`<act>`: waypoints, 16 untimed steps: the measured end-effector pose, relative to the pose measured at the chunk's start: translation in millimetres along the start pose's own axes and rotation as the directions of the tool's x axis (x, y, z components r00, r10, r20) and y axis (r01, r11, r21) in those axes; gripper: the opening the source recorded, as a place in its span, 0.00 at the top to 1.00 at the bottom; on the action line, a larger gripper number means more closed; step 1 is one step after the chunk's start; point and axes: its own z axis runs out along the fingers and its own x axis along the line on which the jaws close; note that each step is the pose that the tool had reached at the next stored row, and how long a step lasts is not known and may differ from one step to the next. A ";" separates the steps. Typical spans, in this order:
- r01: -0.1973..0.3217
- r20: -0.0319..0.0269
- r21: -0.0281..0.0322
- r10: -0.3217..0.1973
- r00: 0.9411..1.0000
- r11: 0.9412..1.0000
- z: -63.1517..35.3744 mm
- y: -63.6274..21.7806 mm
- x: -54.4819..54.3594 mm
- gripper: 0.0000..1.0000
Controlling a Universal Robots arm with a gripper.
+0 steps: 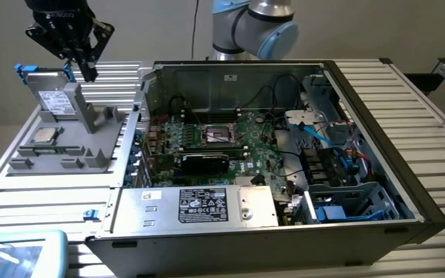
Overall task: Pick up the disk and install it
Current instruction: 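Reach for the disk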
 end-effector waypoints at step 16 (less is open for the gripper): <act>0.000 -0.009 0.001 0.000 1.000 1.000 1.0 23.4 53.7 0.89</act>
